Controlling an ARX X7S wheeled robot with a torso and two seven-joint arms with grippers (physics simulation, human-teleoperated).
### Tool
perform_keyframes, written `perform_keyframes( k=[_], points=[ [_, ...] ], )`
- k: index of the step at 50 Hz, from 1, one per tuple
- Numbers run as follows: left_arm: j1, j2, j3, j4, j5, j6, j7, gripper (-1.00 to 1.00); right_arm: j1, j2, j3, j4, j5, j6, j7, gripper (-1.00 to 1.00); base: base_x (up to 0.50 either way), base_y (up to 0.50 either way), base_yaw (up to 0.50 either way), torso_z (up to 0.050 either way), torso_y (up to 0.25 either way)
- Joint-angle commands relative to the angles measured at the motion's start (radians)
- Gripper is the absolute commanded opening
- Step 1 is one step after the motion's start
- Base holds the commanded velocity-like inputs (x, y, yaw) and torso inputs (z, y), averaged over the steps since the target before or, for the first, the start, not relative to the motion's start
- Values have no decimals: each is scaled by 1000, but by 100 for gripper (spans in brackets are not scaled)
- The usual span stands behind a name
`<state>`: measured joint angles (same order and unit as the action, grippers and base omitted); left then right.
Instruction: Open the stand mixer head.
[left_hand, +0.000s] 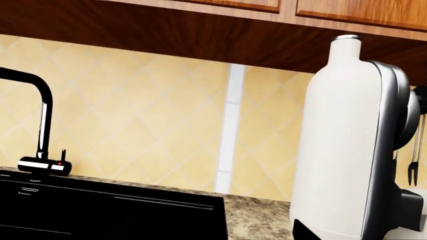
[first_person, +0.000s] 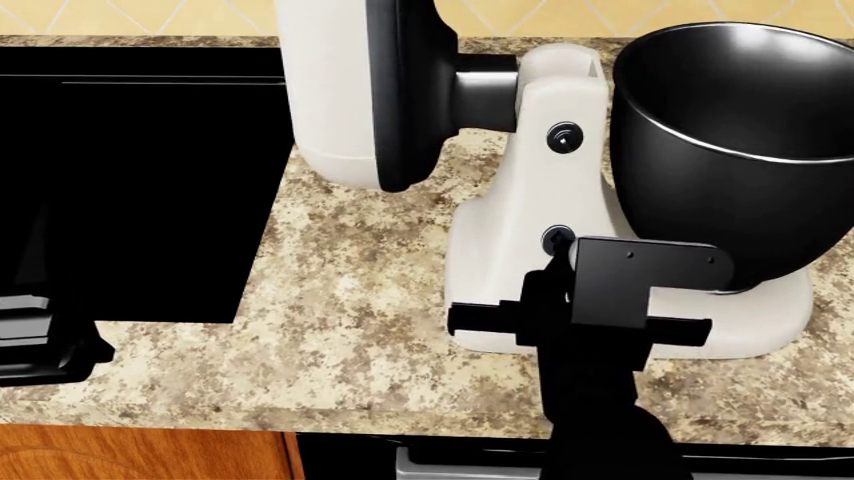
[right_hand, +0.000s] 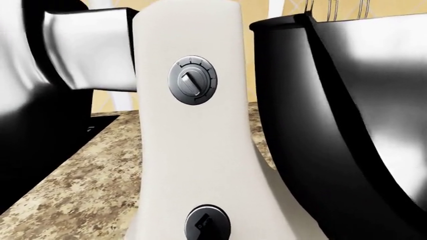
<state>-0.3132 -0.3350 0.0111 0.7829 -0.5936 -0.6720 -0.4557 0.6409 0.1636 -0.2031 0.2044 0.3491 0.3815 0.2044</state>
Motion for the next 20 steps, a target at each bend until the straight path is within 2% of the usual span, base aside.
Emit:
perform_keyframes(
  k=[1,7,14,20],
  points=[
    [4,-2,8,-6,3,9,-1,100,-56,50,-2,-101,71,83,18,-100,0,0,0,0,0],
    [4,-6,8,-1,-1,8,-4,100,-136,80,24,-241,106,115,45,-100,0,0,0,0,0],
    [5,-9,10,2,-4,9,-6,100,-256,139,48,-519,165,183,83,-100,0,0,0,0,0],
    [5,-11,13,9,-7,8,-10,100,-345,221,42,-711,201,238,75,-100,0,0,0,0,0]
  ],
)
